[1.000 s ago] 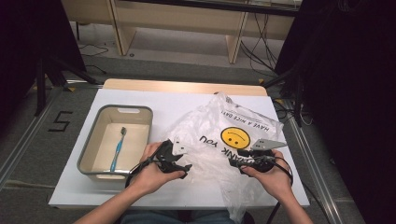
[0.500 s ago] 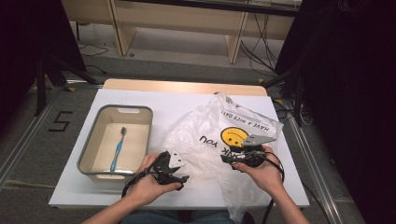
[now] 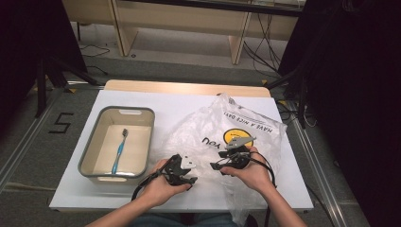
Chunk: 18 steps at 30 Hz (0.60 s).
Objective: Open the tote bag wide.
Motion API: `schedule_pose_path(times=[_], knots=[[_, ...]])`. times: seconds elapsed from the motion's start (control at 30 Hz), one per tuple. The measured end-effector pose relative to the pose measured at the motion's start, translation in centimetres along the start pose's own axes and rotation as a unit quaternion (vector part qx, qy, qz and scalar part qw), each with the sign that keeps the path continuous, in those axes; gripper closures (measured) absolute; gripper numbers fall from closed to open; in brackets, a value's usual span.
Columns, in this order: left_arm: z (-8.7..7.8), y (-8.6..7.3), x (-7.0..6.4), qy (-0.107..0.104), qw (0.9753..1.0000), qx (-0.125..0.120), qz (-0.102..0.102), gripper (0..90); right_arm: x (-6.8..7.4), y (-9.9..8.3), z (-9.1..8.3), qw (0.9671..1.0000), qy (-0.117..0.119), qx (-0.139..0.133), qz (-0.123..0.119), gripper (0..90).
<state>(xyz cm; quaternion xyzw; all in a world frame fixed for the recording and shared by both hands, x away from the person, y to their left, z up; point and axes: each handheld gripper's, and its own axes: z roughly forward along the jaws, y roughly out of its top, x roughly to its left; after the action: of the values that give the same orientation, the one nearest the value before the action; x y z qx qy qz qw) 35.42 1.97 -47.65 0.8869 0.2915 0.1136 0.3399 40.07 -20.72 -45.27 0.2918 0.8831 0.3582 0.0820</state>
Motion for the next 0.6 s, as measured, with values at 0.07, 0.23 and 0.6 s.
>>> schedule_pose_path(times=[0.07,0.23,0.6], knots=[[0.4,0.0,0.3,-0.004,1.0,0.008,-0.003,58.6,0.0,0.0,0.5,0.9999,0.004,0.012,-0.004,40.6],[1.1,0.1,1.0,-0.009,0.9998,0.007,-0.015,67.3,0.1,-0.1,1.8,0.9991,0.011,0.039,-0.01,40.6],[1.3,0.4,0.9,-0.002,0.9995,0.019,-0.024,73.0,-0.4,-0.6,2.6,0.9975,0.007,0.07,0.001,54.2]])
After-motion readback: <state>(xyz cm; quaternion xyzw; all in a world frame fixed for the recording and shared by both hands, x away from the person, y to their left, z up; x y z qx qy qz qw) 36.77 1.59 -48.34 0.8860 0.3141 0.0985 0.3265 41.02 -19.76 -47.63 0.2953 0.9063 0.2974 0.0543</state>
